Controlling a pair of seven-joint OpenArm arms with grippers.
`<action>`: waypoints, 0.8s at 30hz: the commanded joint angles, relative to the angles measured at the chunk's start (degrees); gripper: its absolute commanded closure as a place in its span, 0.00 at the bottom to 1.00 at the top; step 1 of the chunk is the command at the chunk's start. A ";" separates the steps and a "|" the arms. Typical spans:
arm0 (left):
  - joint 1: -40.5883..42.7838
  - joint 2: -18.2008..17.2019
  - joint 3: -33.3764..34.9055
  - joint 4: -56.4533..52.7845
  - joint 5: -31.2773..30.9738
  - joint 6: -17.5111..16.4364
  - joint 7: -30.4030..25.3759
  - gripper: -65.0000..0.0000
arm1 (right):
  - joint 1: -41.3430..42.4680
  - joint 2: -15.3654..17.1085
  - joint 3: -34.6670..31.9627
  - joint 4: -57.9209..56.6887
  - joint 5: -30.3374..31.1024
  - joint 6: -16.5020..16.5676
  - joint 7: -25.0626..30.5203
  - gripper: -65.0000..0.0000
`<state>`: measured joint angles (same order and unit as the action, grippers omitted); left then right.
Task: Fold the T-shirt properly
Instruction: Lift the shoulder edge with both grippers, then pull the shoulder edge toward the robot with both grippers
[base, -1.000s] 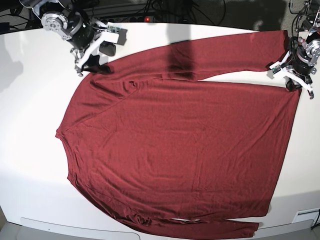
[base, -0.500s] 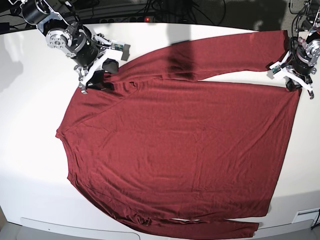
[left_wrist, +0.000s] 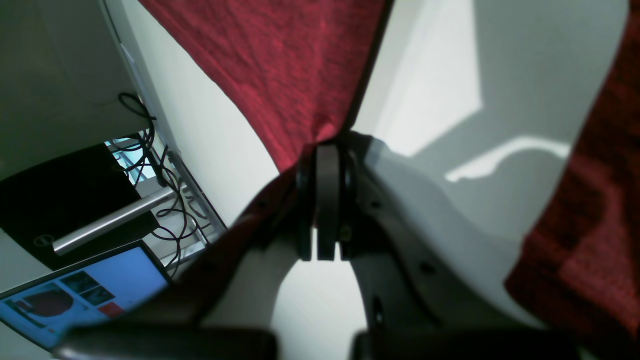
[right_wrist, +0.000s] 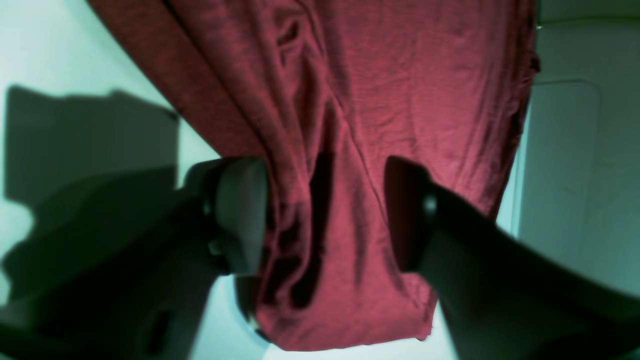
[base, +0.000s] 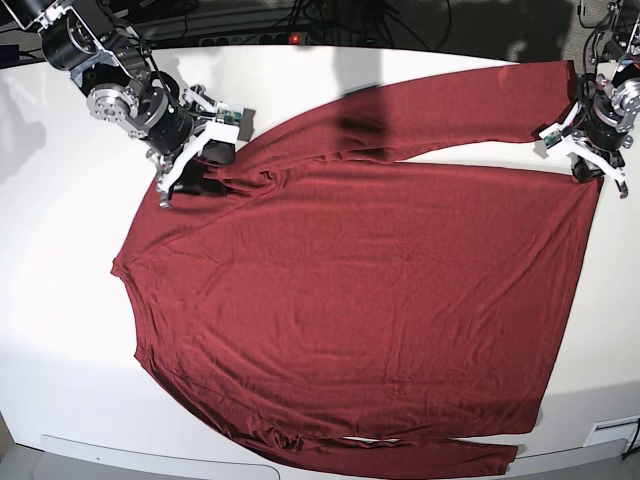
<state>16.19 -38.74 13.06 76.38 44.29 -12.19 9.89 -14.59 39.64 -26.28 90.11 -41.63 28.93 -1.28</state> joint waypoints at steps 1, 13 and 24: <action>0.81 -0.48 0.22 -0.44 0.22 -1.16 1.27 1.00 | -0.66 0.85 -0.04 -1.44 -1.05 4.81 -4.02 0.59; 1.25 -0.50 0.17 -0.44 0.15 -1.14 2.99 1.00 | -0.68 1.03 -0.04 -1.40 2.12 6.73 -4.68 1.00; 8.44 -3.93 0.15 7.37 -15.58 10.97 11.56 1.00 | -12.31 6.86 5.16 13.35 12.52 7.91 -7.78 1.00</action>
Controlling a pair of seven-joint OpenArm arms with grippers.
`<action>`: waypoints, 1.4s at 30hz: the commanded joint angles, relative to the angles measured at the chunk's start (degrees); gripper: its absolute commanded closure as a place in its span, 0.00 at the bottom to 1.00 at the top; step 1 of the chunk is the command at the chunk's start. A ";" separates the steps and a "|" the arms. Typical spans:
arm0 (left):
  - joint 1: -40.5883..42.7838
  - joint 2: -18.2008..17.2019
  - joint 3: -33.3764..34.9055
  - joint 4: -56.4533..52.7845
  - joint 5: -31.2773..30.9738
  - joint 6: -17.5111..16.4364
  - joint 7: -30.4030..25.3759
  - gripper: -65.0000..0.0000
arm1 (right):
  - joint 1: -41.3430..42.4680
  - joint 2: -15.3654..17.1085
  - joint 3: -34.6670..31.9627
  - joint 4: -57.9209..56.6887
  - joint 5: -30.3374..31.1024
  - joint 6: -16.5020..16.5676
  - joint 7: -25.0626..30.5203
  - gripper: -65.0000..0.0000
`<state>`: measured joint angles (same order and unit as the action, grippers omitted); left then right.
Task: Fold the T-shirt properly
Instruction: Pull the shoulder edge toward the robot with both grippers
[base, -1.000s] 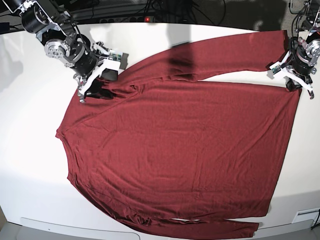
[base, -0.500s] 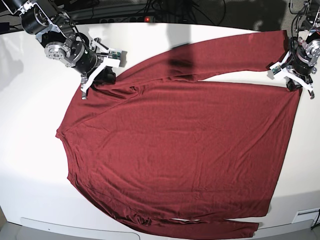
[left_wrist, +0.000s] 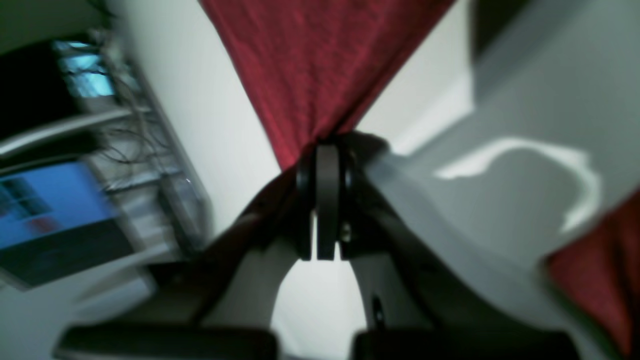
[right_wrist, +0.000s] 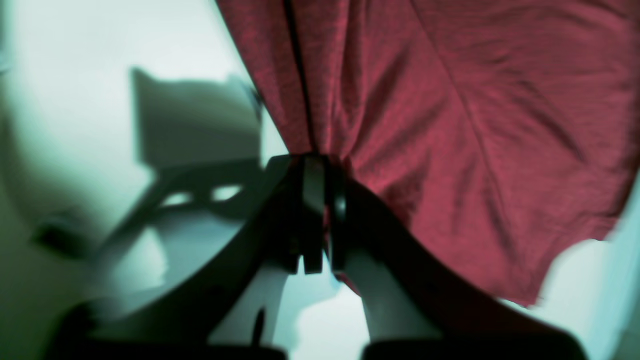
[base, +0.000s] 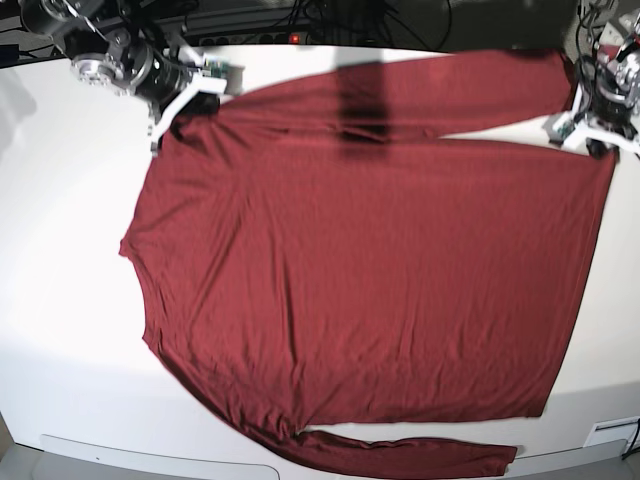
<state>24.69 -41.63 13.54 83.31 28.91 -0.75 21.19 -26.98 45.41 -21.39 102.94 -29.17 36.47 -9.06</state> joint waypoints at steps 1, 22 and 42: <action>1.31 -2.01 -0.33 2.36 -1.90 0.59 0.98 1.00 | -1.60 1.09 2.08 1.88 1.22 0.39 -0.02 1.00; 19.61 -8.90 -0.42 19.41 -2.89 14.97 13.20 1.00 | -31.15 1.09 25.64 20.37 5.66 0.42 0.26 1.00; 5.01 -8.72 -1.73 19.39 -11.15 11.28 5.86 1.00 | -18.47 1.22 31.19 15.93 7.58 -2.80 3.21 1.00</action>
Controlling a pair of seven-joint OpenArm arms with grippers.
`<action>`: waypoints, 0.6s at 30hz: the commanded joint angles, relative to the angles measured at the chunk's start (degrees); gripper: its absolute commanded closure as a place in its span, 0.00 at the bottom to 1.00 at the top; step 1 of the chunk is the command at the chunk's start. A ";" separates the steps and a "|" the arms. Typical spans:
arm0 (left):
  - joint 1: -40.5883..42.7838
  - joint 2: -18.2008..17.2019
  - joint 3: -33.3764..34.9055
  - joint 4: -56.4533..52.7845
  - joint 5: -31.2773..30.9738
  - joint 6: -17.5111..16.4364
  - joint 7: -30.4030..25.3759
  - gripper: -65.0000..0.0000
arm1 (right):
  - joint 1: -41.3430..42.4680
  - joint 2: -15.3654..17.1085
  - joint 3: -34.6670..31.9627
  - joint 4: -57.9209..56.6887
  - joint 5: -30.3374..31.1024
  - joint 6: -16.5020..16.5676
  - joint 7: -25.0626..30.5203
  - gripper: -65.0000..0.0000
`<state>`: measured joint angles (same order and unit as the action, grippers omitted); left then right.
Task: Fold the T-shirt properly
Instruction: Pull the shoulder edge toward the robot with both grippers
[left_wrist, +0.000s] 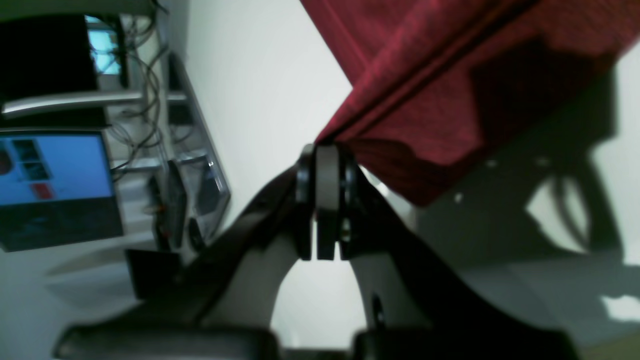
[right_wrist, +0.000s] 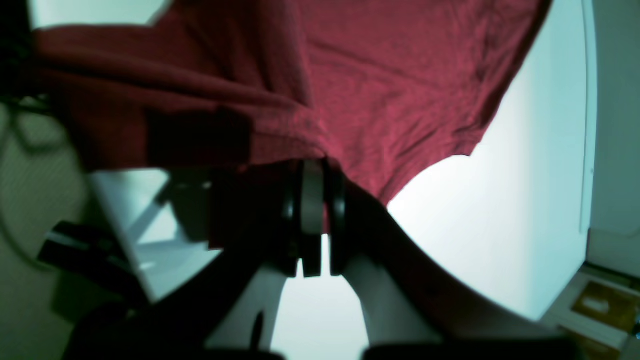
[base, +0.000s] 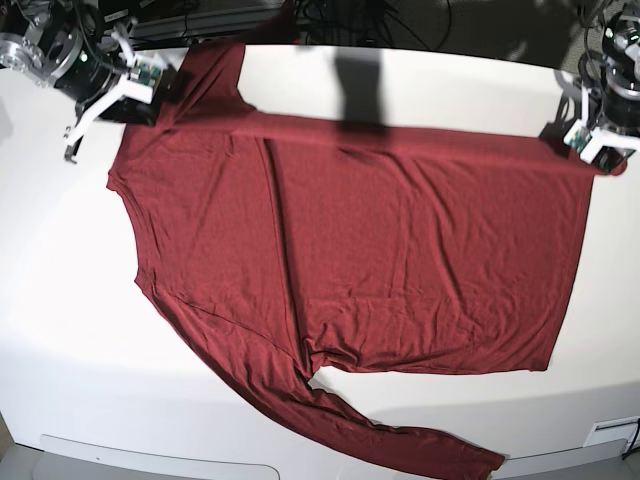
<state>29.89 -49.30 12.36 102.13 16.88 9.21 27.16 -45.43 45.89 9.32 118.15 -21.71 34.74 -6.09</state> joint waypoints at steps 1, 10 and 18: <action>-1.22 -1.05 -0.55 0.50 0.00 0.35 -0.28 1.00 | 1.20 0.74 -0.04 -0.24 0.13 -1.38 0.31 1.00; -9.25 0.33 -0.55 -5.95 -5.38 -8.46 -4.55 1.00 | 15.12 0.72 -9.90 -8.79 0.09 -2.16 0.26 1.00; -15.10 0.55 -0.52 -13.18 -8.20 -10.47 -6.69 1.00 | 26.93 0.74 -18.86 -15.56 0.09 -2.40 0.07 1.00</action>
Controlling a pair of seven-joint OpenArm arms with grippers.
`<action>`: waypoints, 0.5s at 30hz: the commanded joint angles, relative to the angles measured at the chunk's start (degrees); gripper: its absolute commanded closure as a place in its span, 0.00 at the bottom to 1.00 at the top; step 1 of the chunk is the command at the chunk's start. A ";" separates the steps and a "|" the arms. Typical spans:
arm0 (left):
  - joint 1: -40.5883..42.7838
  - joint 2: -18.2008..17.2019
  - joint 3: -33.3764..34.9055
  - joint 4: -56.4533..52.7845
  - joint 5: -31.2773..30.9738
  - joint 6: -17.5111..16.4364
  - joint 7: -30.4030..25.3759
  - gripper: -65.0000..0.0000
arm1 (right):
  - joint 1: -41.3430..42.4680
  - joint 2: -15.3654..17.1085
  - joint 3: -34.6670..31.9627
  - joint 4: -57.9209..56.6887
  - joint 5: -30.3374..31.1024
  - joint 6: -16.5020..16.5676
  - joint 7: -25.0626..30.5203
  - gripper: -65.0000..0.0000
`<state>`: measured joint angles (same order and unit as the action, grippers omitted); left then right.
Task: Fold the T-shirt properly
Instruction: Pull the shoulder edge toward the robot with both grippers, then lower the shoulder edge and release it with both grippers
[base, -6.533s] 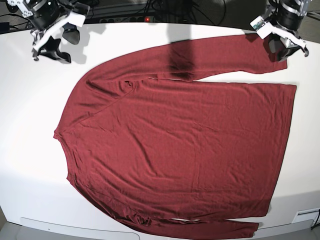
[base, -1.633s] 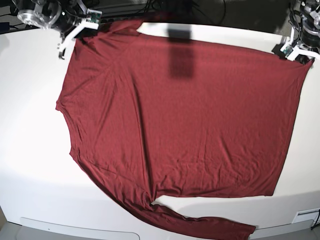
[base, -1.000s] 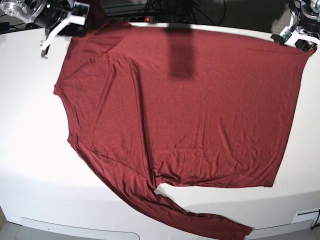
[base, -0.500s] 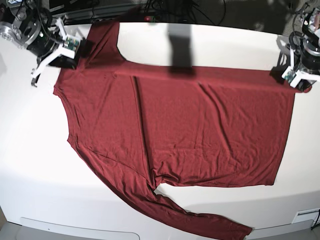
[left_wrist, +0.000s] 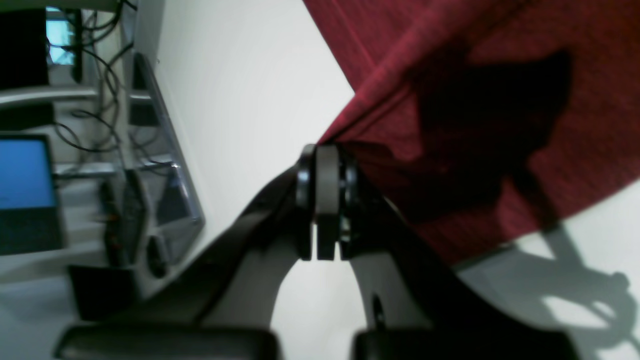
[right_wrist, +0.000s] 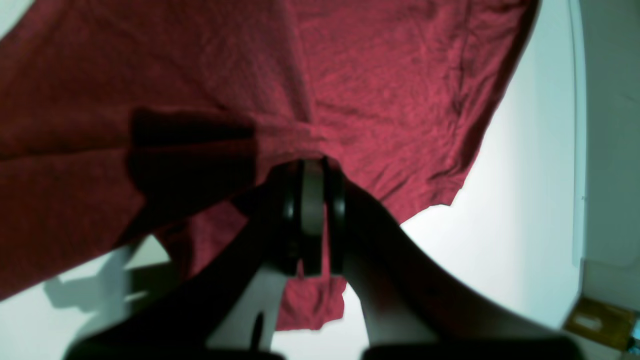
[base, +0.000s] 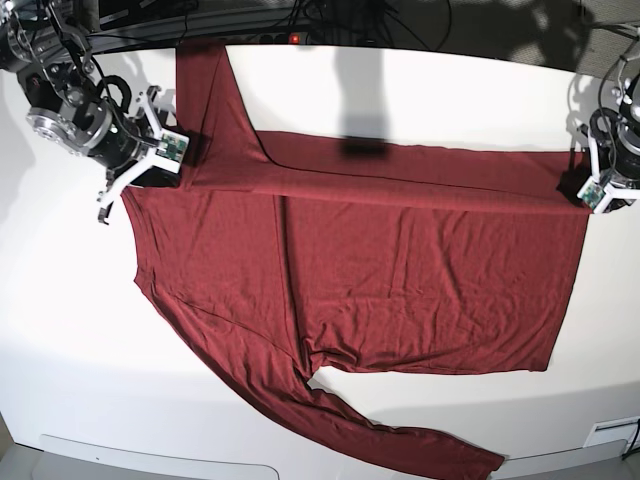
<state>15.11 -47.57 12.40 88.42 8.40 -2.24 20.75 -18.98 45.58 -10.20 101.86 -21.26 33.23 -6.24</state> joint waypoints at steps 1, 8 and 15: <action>-0.94 -0.85 -0.57 -0.42 0.02 -0.52 -0.83 1.00 | 1.86 1.03 -0.68 -0.09 -0.39 -0.92 0.24 1.00; -5.84 4.24 -0.57 -6.93 2.78 -2.73 -2.47 1.00 | 12.52 0.39 -9.92 -7.89 -0.33 -0.90 -0.20 1.00; -10.60 7.74 -0.57 -12.81 8.07 -6.23 -2.43 1.00 | 17.73 -1.68 -14.60 -12.57 -0.35 -0.90 -0.22 1.00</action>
<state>5.48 -38.39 12.43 74.91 15.84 -9.47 18.61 -2.22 42.78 -25.43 88.66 -21.71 33.28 -6.94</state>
